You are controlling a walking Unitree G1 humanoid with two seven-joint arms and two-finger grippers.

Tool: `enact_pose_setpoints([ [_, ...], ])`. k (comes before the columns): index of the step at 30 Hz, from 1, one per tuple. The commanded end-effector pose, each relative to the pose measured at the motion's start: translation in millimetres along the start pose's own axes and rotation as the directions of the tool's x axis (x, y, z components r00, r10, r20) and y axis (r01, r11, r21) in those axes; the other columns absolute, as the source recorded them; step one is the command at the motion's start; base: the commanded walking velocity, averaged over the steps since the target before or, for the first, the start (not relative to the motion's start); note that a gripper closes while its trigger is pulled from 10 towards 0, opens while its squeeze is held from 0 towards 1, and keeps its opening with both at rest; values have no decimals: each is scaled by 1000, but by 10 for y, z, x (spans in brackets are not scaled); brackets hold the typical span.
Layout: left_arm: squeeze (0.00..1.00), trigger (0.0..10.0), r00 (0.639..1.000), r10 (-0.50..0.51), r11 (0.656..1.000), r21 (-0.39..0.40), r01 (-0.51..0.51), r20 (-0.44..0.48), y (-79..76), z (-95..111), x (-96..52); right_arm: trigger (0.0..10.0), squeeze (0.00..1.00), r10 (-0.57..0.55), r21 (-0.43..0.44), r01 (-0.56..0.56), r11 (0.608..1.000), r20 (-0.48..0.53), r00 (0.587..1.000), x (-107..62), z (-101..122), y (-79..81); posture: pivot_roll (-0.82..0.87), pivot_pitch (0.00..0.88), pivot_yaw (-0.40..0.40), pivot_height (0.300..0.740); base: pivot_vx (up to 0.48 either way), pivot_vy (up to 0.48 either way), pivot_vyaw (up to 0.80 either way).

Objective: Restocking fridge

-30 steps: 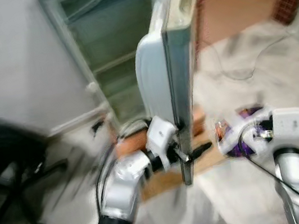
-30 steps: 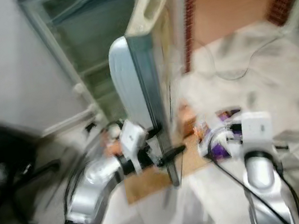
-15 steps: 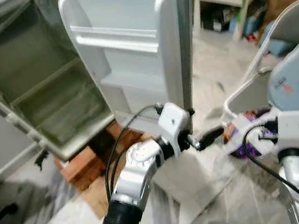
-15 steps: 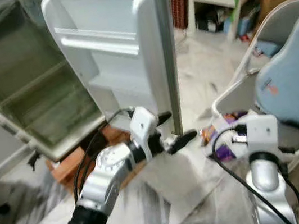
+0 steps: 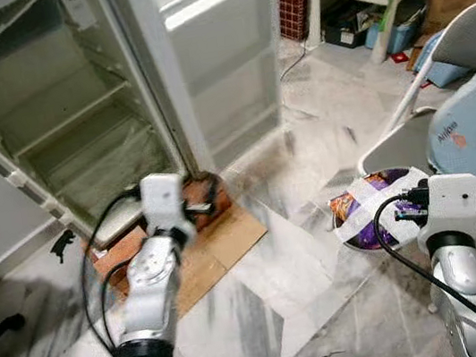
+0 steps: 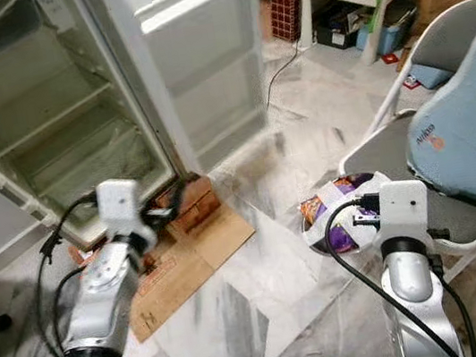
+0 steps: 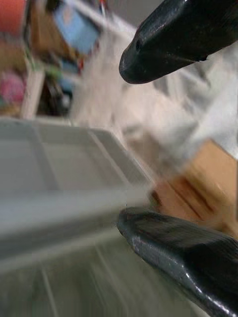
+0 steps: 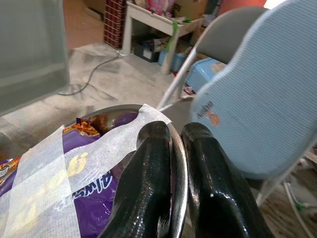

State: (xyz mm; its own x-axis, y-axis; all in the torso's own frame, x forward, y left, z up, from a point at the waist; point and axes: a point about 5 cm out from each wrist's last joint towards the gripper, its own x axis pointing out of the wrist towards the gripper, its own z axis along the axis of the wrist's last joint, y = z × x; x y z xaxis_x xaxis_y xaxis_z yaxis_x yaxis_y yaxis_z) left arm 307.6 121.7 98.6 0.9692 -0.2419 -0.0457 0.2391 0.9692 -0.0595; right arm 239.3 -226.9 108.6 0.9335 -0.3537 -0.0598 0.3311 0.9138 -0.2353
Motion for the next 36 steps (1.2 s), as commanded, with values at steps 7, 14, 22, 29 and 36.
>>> enact_pose_setpoints([
  [7, 0, 10000, 992, 121, 992, 28, -122, 48, 152, 64, -127, 10000, 0, 27, 17, -27, 999, 22, 999, 28, 39, 35, -83, 111, 63, 740, 0, 0, 0],
  [14, 0, 10000, 991, 127, 991, 28, -129, 46, 143, 53, -168, 10000, 0, 32, 19, -32, 999, 21, 999, 29, 35, 40, -81, 111, 63, 740, 0, 0, 0],
  [22, 0, 10000, 989, 142, 989, 27, -143, 40, 164, 51, -177, 10000, 0, 54, 34, -55, 998, 26, 998, 35, 40, 71, -77, 108, 67, 740, 0, 0, 0],
  [29, 0, 10000, 983, 179, 982, 54, -181, 38, 216, 24, -271, 10000, 0, 149, 34, -152, 988, 72, 986, 51, 123, 204, -64, 108, 64, 740, 0, 0, 172],
  [36, 0, 10000, 967, 255, 965, 56, -255, 23, 278, -11, -370, 10000, 0, 228, 81, -238, 968, 115, 967, 57, 206, 330, -52, 106, 57, 740, 0, 0, 800],
])
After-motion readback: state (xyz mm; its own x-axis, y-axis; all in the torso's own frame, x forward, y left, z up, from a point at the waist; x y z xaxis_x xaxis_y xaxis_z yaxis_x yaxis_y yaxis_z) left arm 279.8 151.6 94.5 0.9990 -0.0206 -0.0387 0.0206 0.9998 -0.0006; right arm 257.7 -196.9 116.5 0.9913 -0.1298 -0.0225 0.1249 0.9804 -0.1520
